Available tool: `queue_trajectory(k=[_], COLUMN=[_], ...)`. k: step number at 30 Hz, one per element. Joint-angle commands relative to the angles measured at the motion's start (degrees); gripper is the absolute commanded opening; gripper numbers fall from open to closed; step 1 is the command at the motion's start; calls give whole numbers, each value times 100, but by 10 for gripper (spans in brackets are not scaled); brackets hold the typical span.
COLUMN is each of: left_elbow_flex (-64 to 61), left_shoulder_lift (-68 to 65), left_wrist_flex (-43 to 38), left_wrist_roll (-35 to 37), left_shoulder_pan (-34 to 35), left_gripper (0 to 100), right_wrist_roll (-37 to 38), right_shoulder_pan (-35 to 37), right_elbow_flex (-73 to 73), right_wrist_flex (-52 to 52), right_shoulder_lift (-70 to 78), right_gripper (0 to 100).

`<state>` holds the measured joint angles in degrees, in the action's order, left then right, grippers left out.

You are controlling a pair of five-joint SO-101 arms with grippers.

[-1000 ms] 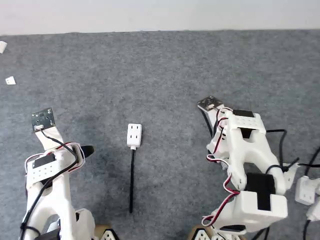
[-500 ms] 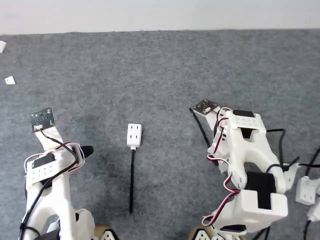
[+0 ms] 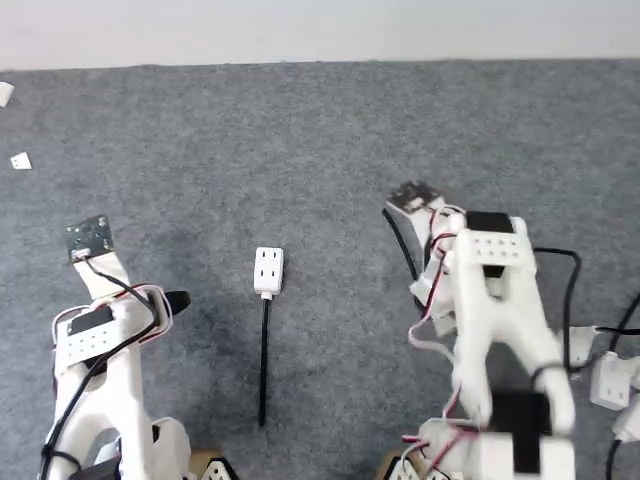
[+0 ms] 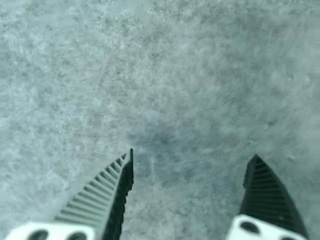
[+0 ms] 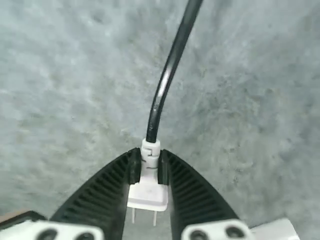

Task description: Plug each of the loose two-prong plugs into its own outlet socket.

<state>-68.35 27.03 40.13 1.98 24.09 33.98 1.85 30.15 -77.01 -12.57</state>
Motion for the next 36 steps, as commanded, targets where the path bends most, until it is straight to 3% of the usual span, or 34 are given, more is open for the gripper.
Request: queue_trajectory(k=[1,6,11,14,20,31,36], left_elbow_flex=[286,1086,1429,1446,1569,1446,1446], left_shoulder_lift=[-422,-1468,-1855,-1855,-1855,-1846,-1846], left_wrist_flex=[-114,730,1688,1714,1723,2013,2057], left_wrist_roll=[-9,-123,-2057,-2180,-1538,-3095,-3349], left_shoulder_pan=[-141,-422,-897,-1125,-1354,-1723,-1996], left_gripper=[333,333,333,333,334,332,333], right_wrist_roll=[-536,-1196,-1723,-2048,-2101,-2382,-2391], right_shoulder_pan=[690,1974,3108,3635,4084,4312,4312], right_elbow_flex=[-334,-325,-316,-79,905,1591,1785], right_wrist_flex=[-488,-787,-646,-286,901,1833,1974], right_shoulder_lift=[-1473,-2756,-3116,-2993,-2844,-2800,-2809], right_gripper=[9,9,9,9,9,9,9])
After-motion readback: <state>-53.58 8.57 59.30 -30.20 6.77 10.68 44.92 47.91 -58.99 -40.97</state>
